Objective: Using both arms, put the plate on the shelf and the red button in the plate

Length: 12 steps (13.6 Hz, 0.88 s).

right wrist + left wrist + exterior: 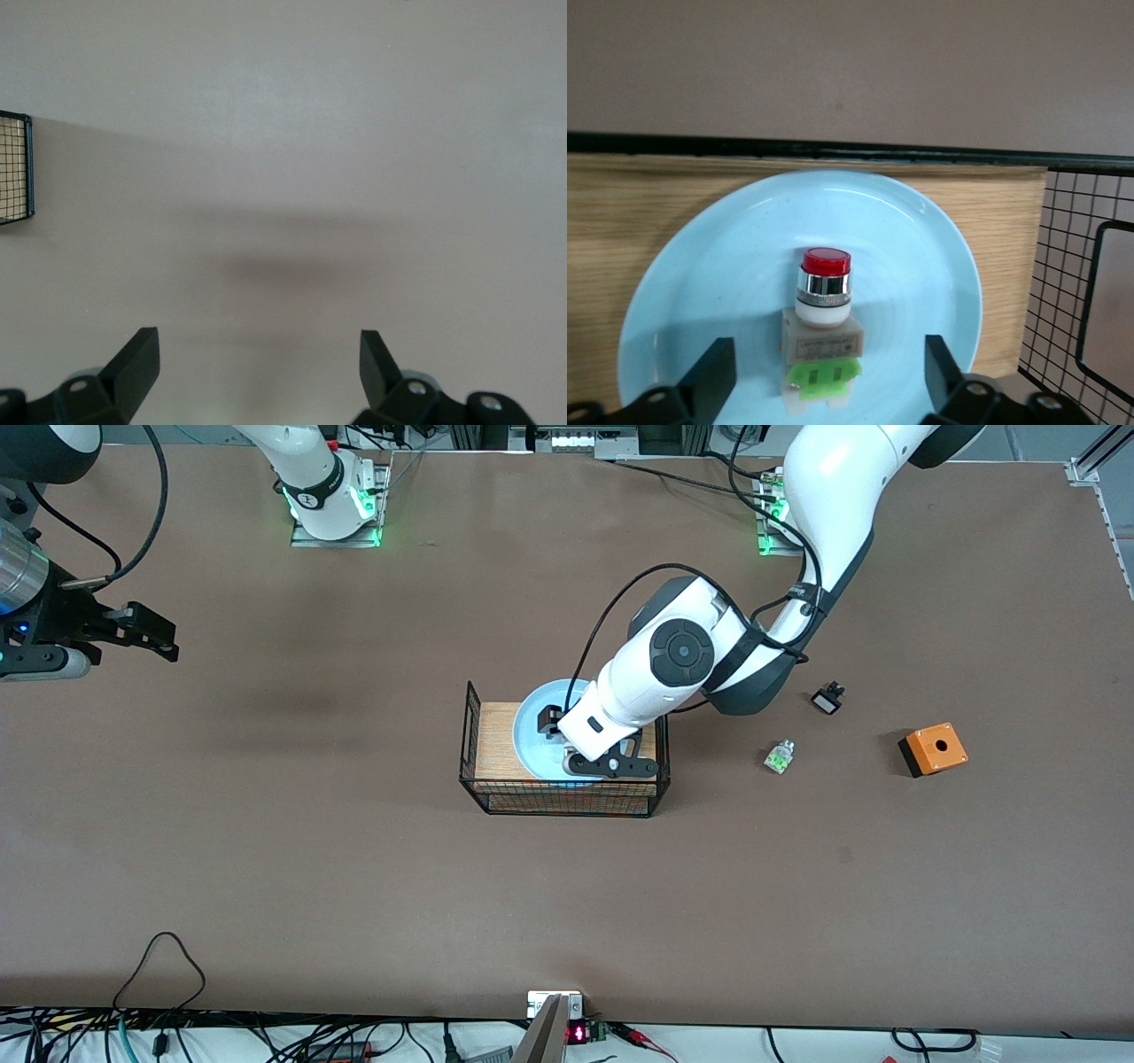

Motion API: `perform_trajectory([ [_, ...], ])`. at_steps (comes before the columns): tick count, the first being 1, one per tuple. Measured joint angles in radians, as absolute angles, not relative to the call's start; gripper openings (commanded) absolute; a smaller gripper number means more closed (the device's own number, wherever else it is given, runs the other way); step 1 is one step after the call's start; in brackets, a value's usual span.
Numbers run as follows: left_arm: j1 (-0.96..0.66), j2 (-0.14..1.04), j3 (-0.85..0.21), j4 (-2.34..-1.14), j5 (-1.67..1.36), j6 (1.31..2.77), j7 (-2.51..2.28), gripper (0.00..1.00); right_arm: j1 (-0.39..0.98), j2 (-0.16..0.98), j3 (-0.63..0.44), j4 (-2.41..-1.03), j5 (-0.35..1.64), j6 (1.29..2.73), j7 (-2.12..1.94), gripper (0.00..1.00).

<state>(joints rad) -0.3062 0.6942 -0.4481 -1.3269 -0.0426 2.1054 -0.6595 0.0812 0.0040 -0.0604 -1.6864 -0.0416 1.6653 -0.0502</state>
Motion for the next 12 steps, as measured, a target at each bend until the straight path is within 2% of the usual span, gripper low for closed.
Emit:
perform_trajectory([
  [2, -0.306, 0.657, -0.448, -1.312, -0.041, 2.019, -0.660, 1.00, 0.081, 0.004, -0.059, -1.686, -0.042, 1.665, -0.050, 1.00],
  [8, -0.216, 0.460, -0.440, -1.298, 0.009, 1.596, -0.515, 1.00, 0.081, 0.004, -0.061, -1.685, -0.042, 1.663, -0.010, 1.00],
  [12, -0.066, 0.373, -0.435, -1.297, 0.093, 1.474, -0.377, 1.00, 0.081, 0.003, -0.059, -1.677, -0.042, 1.648, 0.002, 1.00],
])
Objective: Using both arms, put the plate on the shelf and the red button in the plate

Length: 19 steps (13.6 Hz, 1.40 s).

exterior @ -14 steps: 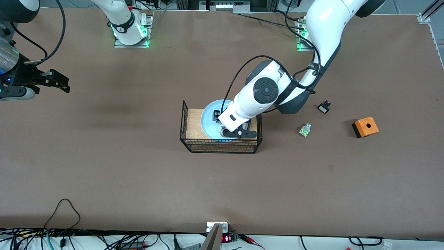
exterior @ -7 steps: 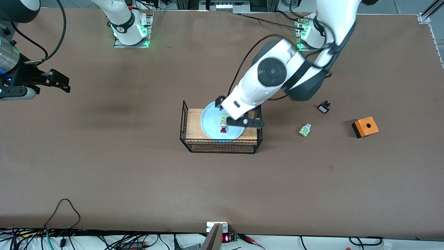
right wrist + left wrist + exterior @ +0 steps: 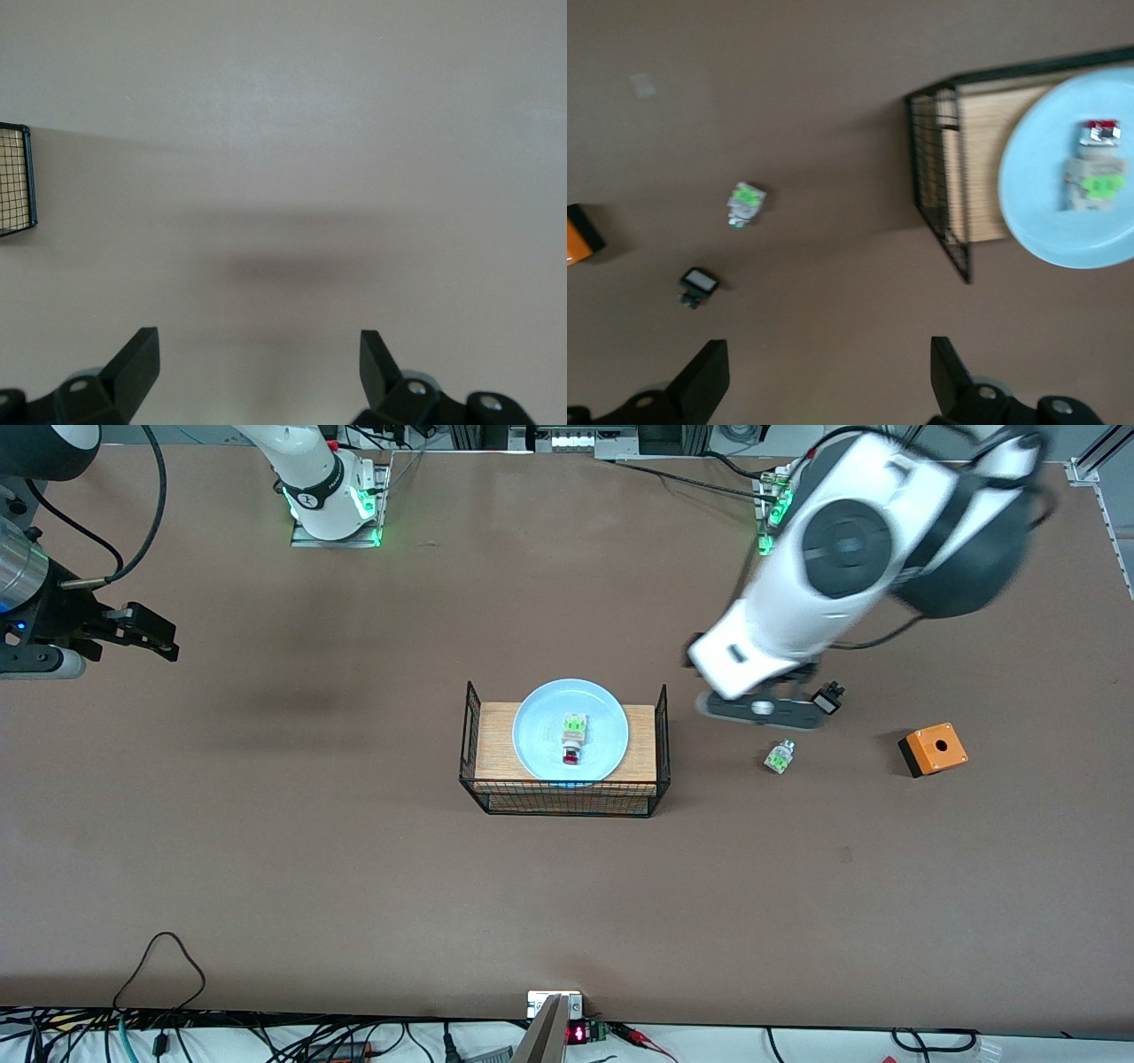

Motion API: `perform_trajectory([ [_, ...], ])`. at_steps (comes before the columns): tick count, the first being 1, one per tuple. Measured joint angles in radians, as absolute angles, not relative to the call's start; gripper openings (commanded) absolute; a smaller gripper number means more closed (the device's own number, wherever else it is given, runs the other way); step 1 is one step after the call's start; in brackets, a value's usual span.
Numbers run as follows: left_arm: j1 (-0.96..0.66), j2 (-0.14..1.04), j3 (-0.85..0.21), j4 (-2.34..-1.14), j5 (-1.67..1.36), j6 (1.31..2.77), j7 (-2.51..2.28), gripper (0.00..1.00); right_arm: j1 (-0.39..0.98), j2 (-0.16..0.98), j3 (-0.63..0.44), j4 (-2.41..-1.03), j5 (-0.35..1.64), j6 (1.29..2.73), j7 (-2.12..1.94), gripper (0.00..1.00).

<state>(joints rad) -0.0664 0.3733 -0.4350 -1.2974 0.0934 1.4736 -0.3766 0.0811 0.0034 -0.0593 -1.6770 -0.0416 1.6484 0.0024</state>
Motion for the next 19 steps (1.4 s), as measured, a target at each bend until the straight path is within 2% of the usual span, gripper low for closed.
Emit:
perform_trajectory([
  [2, 0.040, 0.349, -0.418, -1.300, 0.048, 1.471, -0.257, 1.00, 0.081, 0.003, -0.061, -1.673, -0.042, 1.643, 0.003, 1.00],
  [5, 0.007, 0.268, -0.214, -1.359, 0.016, 1.483, -0.079, 1.00, 0.081, 0.003, -0.062, -1.666, -0.042, 1.624, 0.004, 1.00],
  [9, -0.053, 0.035, -0.060, -1.683, 0.016, 1.716, -0.045, 1.00, 0.080, 0.001, -0.065, -1.663, -0.042, 1.615, 0.003, 1.00],
  [11, -0.059, -0.036, -0.045, -1.774, 0.016, 1.730, -0.045, 1.00, 0.080, 0.000, -0.065, -1.663, -0.042, 1.592, -0.001, 1.00],
  [19, -0.069, -0.031, -0.046, -1.778, 0.016, 1.707, -0.039, 1.00, 0.080, 0.000, -0.065, -1.657, -0.042, 1.597, -0.001, 1.00],
])
